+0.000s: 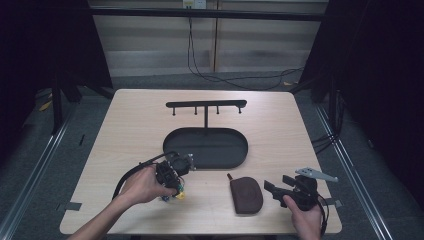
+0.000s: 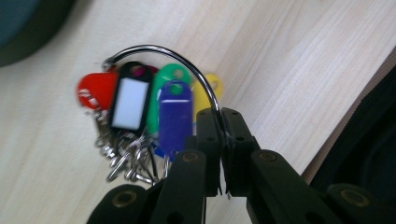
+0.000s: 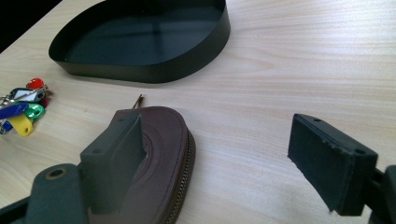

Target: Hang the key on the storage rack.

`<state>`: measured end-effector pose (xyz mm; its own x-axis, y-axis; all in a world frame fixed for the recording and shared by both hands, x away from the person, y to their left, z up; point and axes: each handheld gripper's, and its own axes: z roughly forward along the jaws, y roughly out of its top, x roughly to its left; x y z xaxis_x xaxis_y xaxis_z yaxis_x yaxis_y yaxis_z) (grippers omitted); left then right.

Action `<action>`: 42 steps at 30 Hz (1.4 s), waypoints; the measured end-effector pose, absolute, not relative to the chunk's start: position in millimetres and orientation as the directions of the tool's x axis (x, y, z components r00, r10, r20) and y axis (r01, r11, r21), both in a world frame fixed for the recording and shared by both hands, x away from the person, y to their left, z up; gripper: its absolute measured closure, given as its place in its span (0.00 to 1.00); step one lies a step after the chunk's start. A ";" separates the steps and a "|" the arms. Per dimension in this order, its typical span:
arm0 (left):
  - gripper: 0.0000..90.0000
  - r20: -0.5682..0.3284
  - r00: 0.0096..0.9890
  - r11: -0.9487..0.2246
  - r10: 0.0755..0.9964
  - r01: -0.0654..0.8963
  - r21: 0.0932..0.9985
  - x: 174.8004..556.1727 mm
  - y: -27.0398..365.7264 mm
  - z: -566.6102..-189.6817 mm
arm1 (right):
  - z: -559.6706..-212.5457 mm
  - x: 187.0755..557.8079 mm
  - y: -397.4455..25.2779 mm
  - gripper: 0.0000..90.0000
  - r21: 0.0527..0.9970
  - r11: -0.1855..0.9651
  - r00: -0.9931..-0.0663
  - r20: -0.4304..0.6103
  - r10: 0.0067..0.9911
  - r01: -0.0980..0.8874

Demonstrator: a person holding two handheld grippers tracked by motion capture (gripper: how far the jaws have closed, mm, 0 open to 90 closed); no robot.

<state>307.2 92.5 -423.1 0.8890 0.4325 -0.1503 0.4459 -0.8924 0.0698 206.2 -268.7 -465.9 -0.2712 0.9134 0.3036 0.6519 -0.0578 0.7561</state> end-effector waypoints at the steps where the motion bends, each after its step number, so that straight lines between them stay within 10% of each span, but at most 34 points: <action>1: 0.97 -0.153 0.886 -0.889 0.437 0.451 0.074 308.2 93.7 -419.5 | -465.9 206.3 -268.7 0.21 0.756 -0.058 -0.270 0.304 0.913 0.652; 42: 0.98 -0.101 0.828 -0.818 0.552 0.561 0.129 345.4 133.1 -364.1 | -466.0 207.1 -270.4 0.21 0.752 -0.072 -0.267 0.320 0.909 0.655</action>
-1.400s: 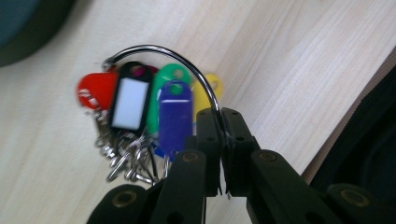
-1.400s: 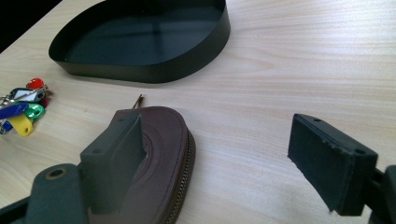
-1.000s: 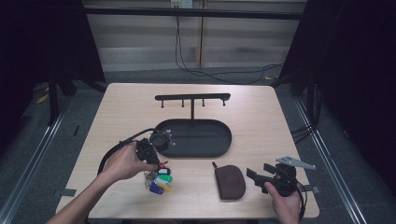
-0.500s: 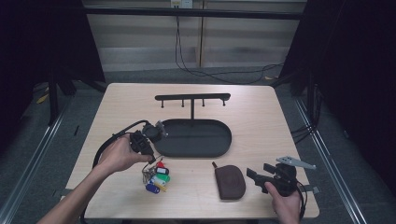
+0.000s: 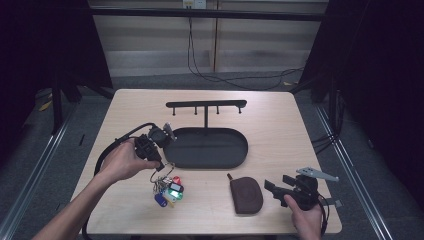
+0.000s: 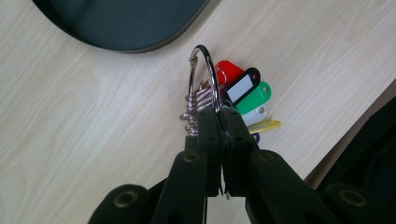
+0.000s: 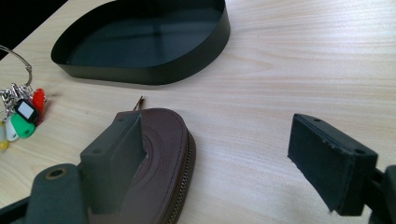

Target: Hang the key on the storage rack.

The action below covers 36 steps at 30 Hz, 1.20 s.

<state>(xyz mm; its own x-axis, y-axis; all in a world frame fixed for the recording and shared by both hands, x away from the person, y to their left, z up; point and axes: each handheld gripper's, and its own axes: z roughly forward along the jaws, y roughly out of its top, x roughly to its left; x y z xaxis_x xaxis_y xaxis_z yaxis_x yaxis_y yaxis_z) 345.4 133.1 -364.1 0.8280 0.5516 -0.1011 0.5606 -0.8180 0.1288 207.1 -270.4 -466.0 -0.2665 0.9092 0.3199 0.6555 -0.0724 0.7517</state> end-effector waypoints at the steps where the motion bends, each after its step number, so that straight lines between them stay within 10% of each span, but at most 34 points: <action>1: 0.98 -0.099 0.825 -0.814 0.557 0.565 0.130 345.3 133.3 -362.8 | -466.0 207.1 -270.4 0.21 0.752 -0.072 -0.267 0.320 0.909 0.655; 36: 0.98 -0.065 0.841 -0.821 0.538 0.540 0.185 351.2 131.8 -295.6 | -465.8 207.4 -269.1 0.21 0.754 -0.062 -0.276 0.314 0.908 0.654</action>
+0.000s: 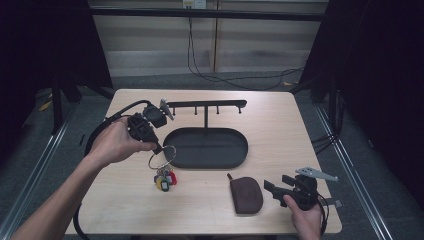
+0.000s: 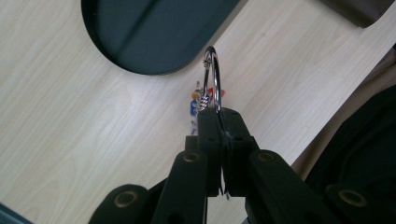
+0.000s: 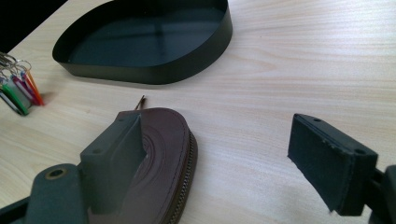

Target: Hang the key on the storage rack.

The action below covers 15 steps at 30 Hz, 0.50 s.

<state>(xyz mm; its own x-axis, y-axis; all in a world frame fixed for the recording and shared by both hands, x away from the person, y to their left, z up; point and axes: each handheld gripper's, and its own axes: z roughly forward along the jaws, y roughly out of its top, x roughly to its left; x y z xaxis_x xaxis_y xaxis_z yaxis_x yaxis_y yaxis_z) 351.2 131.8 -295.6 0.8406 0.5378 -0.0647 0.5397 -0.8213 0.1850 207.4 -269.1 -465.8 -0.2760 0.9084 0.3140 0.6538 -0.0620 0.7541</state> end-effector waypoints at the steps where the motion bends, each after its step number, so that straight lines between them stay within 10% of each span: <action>1: 0.98 -0.063 0.842 -0.824 0.535 0.537 0.182 351.4 131.0 -293.7 | -465.8 207.4 -269.1 0.21 0.754 -0.062 -0.276 0.314 0.908 0.654; 15: 0.98 -0.058 0.845 -0.825 0.532 0.532 0.189 355.7 121.5 -274.0 | -463.9 205.0 -267.4 0.19 0.769 -0.041 -0.291 0.290 0.912 0.637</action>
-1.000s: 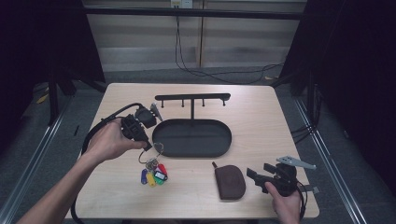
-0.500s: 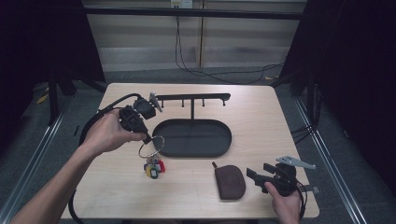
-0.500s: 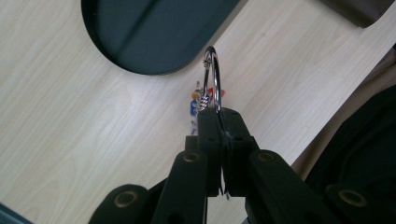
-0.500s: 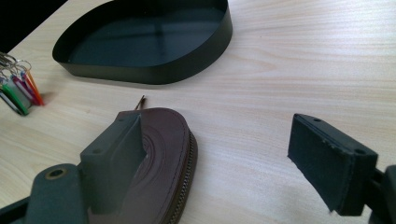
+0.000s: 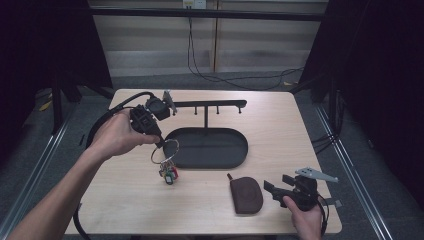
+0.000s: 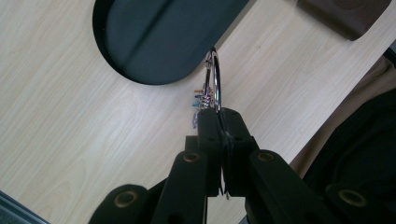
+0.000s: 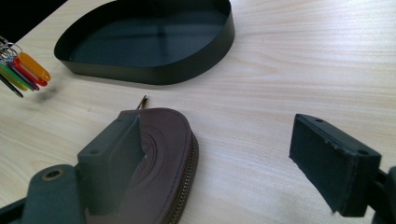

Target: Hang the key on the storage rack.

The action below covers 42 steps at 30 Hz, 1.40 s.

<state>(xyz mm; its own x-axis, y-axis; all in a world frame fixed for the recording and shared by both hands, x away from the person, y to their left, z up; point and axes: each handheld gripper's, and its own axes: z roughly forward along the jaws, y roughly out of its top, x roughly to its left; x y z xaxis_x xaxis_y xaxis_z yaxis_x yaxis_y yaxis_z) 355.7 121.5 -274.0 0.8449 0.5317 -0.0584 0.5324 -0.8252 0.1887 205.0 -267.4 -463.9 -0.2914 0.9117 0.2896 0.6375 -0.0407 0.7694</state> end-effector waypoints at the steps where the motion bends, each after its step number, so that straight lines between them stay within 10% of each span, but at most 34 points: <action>1: 0.98 -0.061 0.840 -0.819 0.540 0.540 0.195 355.9 121.2 -272.4 | -463.8 204.9 -267.4 0.19 0.770 -0.041 -0.293 0.290 0.911 0.636; 42: 0.98 -0.054 0.806 -0.790 0.589 0.588 0.170 398.9 99.6 -241.5 | -462.3 201.8 -267.7 0.17 0.776 -0.036 -0.301 0.286 0.910 0.630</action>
<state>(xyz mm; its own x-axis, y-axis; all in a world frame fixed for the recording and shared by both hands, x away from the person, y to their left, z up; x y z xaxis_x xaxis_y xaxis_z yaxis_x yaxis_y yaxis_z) 398.9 99.6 -241.5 0.8065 0.5888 -0.0539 0.5884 -0.7904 0.1703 201.8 -267.7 -462.3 -0.3007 0.9097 0.2864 0.6297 -0.0361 0.7760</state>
